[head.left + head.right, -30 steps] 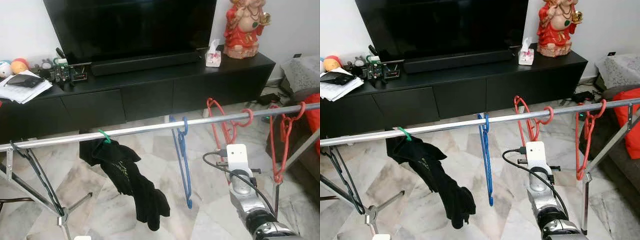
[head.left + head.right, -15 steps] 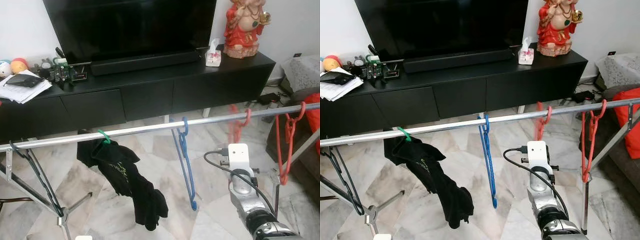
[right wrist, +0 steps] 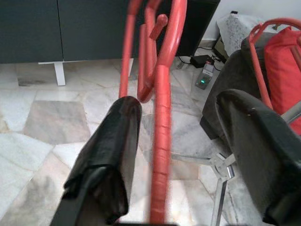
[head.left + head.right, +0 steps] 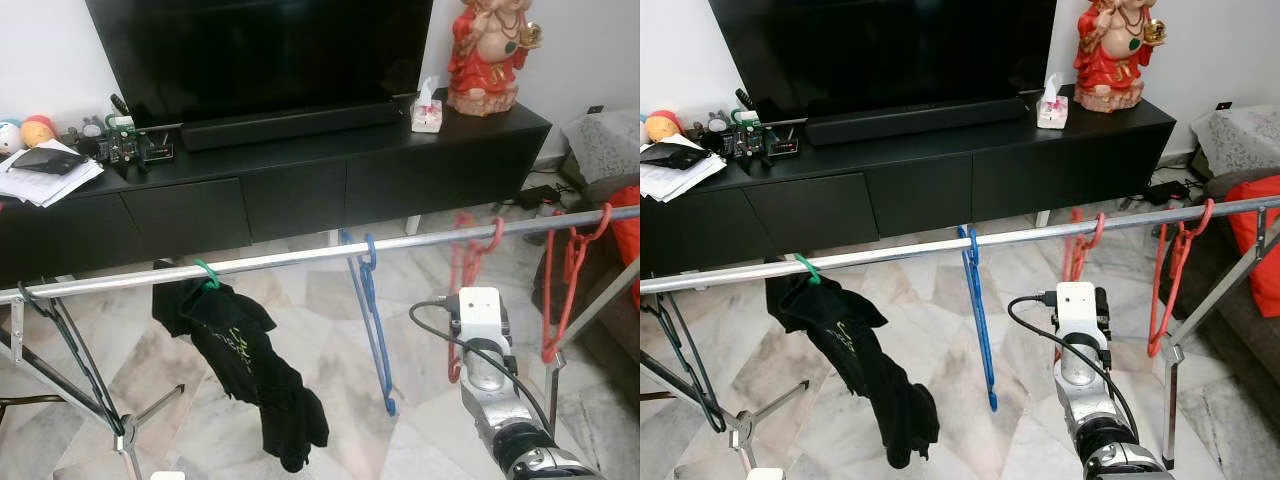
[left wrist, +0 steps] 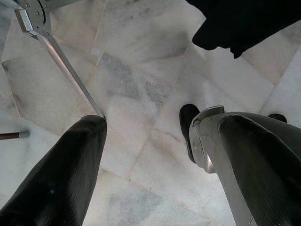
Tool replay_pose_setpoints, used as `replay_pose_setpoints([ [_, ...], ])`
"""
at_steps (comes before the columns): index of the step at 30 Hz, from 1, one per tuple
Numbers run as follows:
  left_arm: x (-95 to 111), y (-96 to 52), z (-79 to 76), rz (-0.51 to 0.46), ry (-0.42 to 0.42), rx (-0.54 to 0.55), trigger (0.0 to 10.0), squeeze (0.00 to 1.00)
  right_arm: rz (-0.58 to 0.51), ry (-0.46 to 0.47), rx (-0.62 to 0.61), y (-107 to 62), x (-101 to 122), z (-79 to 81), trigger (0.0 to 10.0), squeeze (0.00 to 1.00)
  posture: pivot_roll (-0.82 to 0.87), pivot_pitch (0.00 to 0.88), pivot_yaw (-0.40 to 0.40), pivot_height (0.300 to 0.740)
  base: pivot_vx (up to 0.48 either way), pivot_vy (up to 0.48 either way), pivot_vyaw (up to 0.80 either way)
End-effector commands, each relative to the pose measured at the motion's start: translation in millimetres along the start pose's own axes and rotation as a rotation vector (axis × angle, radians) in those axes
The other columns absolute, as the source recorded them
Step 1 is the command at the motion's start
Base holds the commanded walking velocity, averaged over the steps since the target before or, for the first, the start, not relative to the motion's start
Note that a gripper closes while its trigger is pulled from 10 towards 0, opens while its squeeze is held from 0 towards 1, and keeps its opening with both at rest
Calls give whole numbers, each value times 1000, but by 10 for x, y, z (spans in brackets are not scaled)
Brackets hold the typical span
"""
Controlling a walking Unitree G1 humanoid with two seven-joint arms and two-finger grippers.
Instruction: Hang hanger
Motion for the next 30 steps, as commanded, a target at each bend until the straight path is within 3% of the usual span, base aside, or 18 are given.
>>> replay_pose_setpoints([
  [1, -76, -23, 20, 23, 11, -2, 10000, 0, -10, 18, -4, -9, 14, 12, 10000, 1000, -86, 0, 37, 740, 0, 0, 0],
  [10, -73, -23, 14, 20, 9, -1, 10000, 0, -148, 95, 17, -160, 119, 9, 10000, 1000, -85, 0, 37, 740, 0, 0, 0],
  [21, 18, 11, -88, -1, 9, -9, 10000, 0, -211, 90, 48, -291, 187, -57, 10000, 1000, -93, 0, 36, 740, 0, 0, 0],
  [25, 28, 12, -86, -6, 9, -9, 10000, 0, -219, 84, 124, -326, 221, 40, 10000, 1000, -93, 0, 36, 740, 0, 0, 0],
  [27, 30, 11, -75, -9, 9, -7, 10000, 0, -240, 39, 245, -388, 254, 208, 10000, 1000, -93, 0, 36, 740, 0, 0, 0],
  [30, 27, 8, -58, -10, 8, -5, 10000, 0, -259, 21, 275, -425, 279, 242, 10000, 1000, -93, 0, 36, 740, 0, 0, 0],
])
Point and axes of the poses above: a point about 5 cm out from each wrist's last joint towards the gripper, its own y axis pointing out of the wrist towards the gripper, its own x axis along the axis of the wrist's last joint, z = x × y, the point moved 5 cm from there along y, pointing out of the wrist towards the gripper, and after that the axes turned 12 degrees about y, right-handed, at the moved point
